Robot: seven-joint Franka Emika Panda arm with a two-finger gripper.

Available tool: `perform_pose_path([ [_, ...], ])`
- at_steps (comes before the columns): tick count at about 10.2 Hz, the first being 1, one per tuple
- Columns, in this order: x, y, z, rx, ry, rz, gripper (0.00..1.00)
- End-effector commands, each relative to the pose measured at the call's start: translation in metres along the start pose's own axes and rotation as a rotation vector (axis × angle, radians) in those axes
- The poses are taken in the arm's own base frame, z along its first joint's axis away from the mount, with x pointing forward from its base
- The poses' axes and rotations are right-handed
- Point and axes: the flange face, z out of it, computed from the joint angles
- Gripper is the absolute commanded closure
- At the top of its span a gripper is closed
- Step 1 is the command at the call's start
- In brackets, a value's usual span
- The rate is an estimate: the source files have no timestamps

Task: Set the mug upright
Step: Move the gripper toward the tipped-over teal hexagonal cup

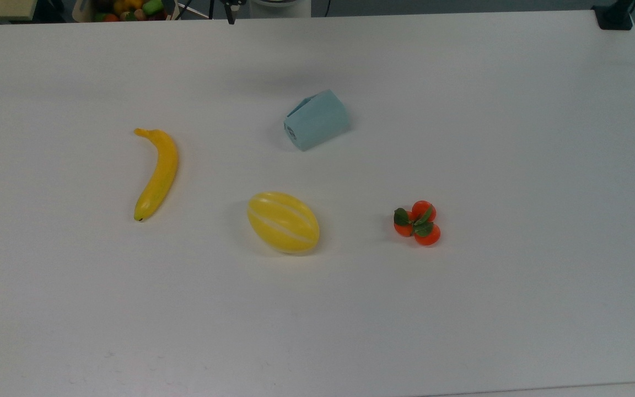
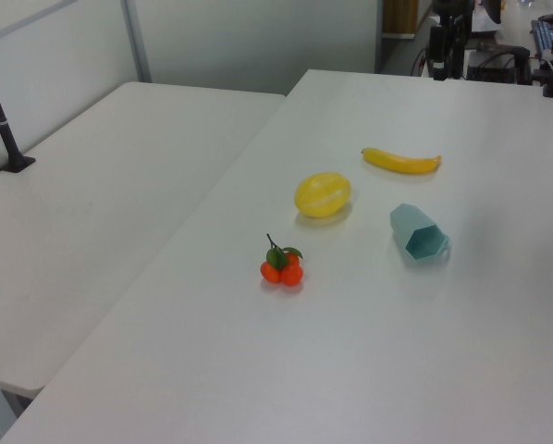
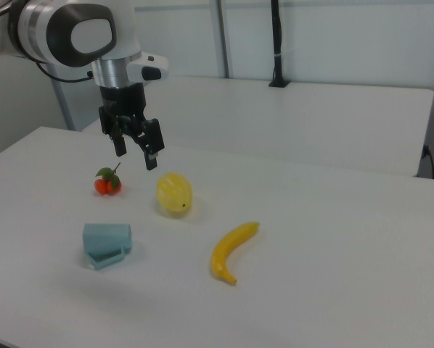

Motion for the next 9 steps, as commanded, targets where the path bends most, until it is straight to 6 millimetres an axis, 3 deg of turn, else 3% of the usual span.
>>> perform_pose_path([
  [1, 0.002, 0.000, 0.002, 0.004, 0.003, -0.003, 0.00],
  [3, 0.002, 0.005, 0.000, 0.002, 0.005, -0.049, 0.00],
  [6, 0.008, -0.008, 0.016, -0.005, -0.018, -0.092, 0.00],
  [9, 0.007, -0.009, 0.016, -0.005, -0.023, -0.099, 0.00],
])
